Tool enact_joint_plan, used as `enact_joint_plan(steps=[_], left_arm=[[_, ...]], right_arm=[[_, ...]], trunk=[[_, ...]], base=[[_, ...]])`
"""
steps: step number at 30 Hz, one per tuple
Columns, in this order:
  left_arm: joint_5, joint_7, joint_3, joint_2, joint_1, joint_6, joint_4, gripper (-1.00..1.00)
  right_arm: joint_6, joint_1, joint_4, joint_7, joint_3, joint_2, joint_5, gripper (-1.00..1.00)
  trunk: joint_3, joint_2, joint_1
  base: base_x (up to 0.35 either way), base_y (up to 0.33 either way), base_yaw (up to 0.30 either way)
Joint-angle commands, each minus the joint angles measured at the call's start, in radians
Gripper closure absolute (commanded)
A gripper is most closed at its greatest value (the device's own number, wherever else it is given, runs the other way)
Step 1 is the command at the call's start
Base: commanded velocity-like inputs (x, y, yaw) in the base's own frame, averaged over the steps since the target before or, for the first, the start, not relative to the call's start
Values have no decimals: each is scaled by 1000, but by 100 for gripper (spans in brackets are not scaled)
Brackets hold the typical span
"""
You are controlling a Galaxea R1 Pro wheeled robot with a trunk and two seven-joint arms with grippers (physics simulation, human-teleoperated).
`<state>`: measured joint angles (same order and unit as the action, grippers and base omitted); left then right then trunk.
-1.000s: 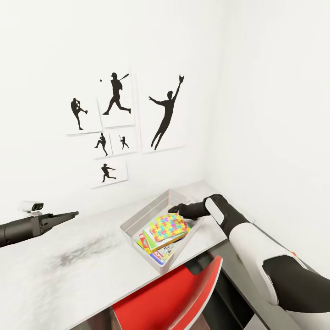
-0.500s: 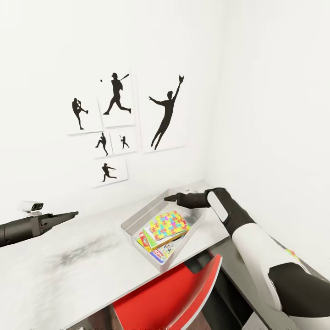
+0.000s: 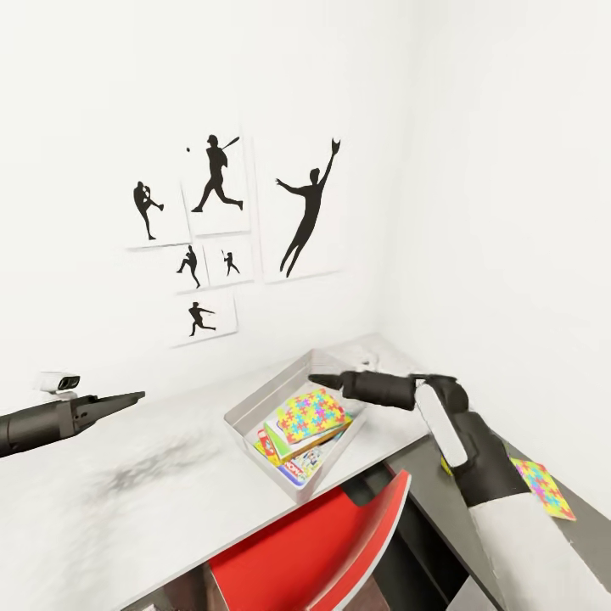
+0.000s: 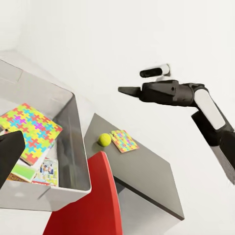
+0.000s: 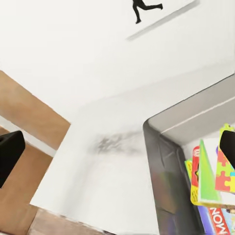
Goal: Put all the toys in the child's room - the three board games (two on the bed and one on the table), the two jigsaw puzzles on the table, and the tennis ball on the table - inside the toy box on the table in the child's room.
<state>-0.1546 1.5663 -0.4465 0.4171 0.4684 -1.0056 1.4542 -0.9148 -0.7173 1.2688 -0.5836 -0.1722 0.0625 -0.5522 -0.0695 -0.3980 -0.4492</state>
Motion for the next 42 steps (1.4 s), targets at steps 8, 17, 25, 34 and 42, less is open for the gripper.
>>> enact_joint_plan(steps=[8, 17, 25, 34, 42], left_arm=[[-1, 4, -2, 2, -3, -10, 0, -100], [-4, 4, -3, 2, -9, -10, 0, -100], [-6, 4, -3, 2, -10, -10, 1, -100], [-7, 4, -3, 2, -10, -10, 1, -100], [-8, 4, -2, 1, -11, -10, 3, -100]], right_arm=[[104, 357, 267, -168, 223, 22, -5, -100], [277, 484, 277, -366, 338, 26, -6, -100], [287, 490, 271, -380, 352, 26, -7, -100], [291, 490, 270, -382, 352, 25, -4, -100], [291, 490, 270, -384, 354, 27, -6, -100]], trunk=[[-2, -2, -1], [-2, -2, -1], [-2, -2, -1], [3, -2, -1], [12, -2, -1]], base=[[0, 0, 0], [-8, 0, 0], [-135, 0, 0], [-193, 0, -67], [-80, 0, -201]])
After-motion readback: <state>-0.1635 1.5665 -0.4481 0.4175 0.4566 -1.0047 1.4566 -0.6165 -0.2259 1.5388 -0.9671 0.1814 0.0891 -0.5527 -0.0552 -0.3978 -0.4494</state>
